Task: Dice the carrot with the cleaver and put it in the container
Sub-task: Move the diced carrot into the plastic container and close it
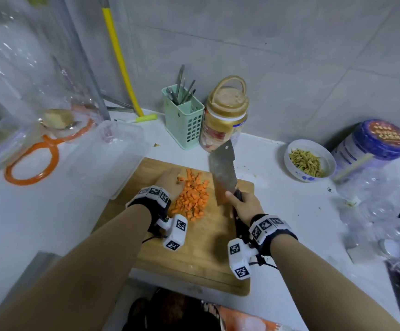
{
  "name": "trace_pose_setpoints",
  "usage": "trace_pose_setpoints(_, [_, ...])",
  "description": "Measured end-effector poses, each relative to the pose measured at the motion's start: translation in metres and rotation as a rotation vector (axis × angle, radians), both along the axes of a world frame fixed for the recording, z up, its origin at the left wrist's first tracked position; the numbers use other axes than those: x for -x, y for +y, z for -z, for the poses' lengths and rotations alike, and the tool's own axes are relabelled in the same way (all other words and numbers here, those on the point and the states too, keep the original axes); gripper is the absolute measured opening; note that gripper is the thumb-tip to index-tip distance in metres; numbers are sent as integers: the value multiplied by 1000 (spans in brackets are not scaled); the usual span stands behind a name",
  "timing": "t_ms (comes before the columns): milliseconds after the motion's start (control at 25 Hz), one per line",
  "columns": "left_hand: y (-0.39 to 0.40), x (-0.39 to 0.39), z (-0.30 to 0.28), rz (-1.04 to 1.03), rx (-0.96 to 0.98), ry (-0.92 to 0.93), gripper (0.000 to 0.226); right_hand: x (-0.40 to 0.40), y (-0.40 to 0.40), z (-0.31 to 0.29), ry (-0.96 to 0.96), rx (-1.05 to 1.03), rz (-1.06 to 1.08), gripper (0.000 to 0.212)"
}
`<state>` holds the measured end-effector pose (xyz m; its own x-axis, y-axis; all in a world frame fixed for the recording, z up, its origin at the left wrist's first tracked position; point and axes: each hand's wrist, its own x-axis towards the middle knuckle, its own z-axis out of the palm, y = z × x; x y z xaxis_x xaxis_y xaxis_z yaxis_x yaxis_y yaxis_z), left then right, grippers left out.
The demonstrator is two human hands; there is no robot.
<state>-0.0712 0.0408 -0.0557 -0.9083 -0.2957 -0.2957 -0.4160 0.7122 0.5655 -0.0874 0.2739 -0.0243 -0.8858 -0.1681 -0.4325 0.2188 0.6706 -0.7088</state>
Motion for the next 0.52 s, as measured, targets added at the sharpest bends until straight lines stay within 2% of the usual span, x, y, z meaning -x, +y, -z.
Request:
trace_pose_setpoints(120, [13, 0, 14, -49, -69, 17, 60, 4, 11, 9, -81, 48, 9, 55])
trace_pose_setpoints(240, [26, -3, 25, -86, -51, 45, 66, 5, 16, 10, -136, 54, 54, 37])
trace_pose_setpoints(320, [36, -4, 29, -92, -30, 68, 67, 1, 14, 11, -95, -52, -22, 30])
trace_pose_setpoints(400, [42, -3, 29, -108, -48, 110, 67, -5, 4, 11, -29, -194, -145, 41])
trace_pose_setpoints(520, [52, -1, 25, -154, -71, 150, 65, -8, -19, 16, 15, -245, -207, 45])
